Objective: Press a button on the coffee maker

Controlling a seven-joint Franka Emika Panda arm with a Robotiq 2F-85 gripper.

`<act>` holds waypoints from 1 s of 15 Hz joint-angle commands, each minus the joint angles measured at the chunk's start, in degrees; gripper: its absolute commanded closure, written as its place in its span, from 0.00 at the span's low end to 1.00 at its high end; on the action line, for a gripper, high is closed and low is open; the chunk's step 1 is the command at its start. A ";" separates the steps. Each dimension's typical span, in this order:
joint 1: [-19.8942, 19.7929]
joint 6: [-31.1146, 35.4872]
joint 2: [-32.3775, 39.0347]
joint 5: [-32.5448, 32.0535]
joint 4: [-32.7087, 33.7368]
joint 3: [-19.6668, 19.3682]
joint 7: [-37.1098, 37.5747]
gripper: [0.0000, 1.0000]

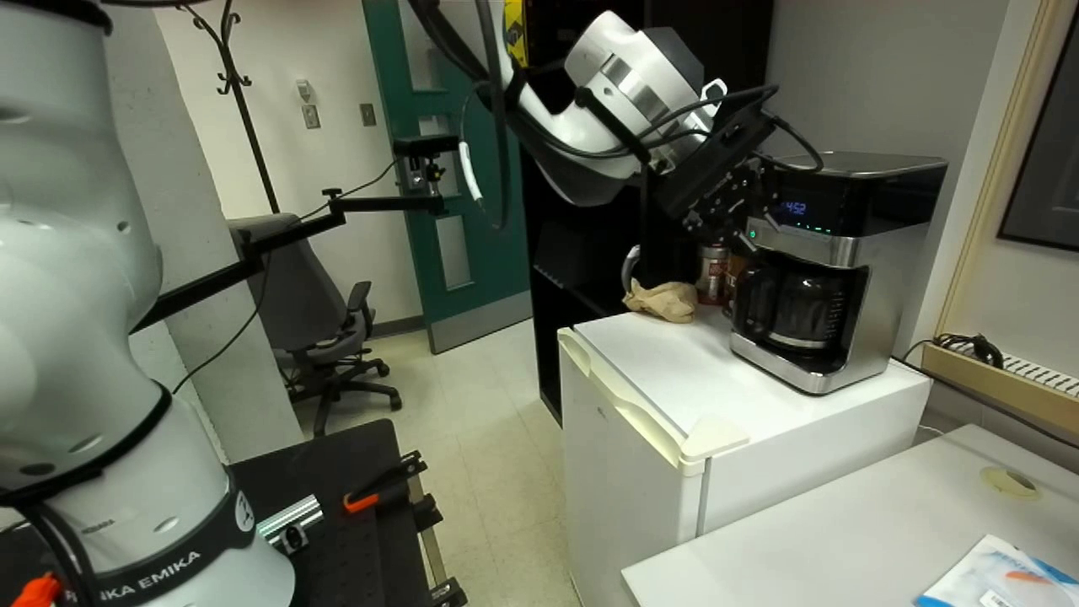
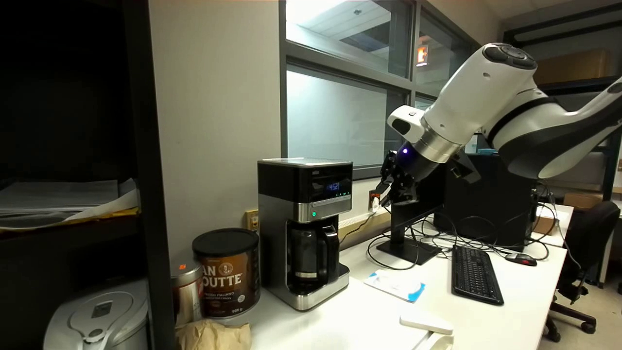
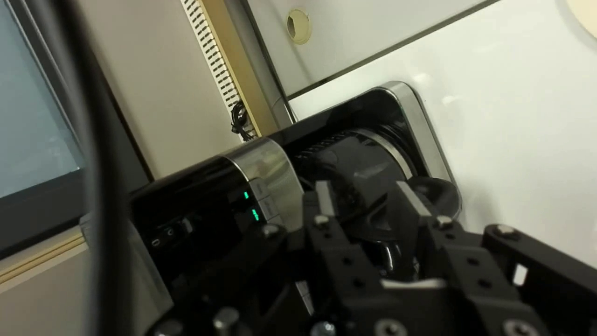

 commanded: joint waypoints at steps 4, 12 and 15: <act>0.72 4.26 4.74 -12.66 6.58 -2.63 9.45 1.00; 1.26 3.65 9.22 -23.16 12.74 -1.95 17.75 1.00; 1.71 3.57 10.70 -26.37 14.60 -1.66 20.00 1.00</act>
